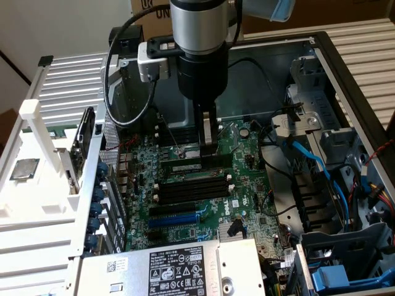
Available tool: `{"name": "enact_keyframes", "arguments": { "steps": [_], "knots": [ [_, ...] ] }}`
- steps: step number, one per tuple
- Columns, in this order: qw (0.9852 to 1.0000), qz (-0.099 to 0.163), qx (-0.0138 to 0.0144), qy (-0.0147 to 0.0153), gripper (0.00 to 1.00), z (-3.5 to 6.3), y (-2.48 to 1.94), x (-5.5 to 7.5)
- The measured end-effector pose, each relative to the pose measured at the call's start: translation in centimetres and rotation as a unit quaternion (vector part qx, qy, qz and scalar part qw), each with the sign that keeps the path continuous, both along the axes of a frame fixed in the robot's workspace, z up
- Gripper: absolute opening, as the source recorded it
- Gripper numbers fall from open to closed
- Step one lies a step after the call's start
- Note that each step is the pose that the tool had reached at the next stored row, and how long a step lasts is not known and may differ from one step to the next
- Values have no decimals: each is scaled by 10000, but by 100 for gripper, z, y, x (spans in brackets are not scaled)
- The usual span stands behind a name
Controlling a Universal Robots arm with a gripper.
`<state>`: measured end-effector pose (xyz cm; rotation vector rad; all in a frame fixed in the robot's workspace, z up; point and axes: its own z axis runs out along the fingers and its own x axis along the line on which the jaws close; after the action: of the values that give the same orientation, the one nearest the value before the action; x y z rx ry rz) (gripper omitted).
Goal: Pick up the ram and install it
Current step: 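Pick up the ram and move it above insertion slot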
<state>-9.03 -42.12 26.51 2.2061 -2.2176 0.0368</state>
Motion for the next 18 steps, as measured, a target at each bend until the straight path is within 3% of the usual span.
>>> {"name": "enact_keyframes", "arguments": {
  "steps": [3,7,16,18],
  "knots": [
    [10000,-10,1,0,13,-72,-25,-2],
    [10000,8,2,-1,13,-115,-98,-23],
    [9999,122,12,-1,13,-132,-105,-73],
    [9999,134,9,-1,13,-140,-90,-78]
  ]
}}
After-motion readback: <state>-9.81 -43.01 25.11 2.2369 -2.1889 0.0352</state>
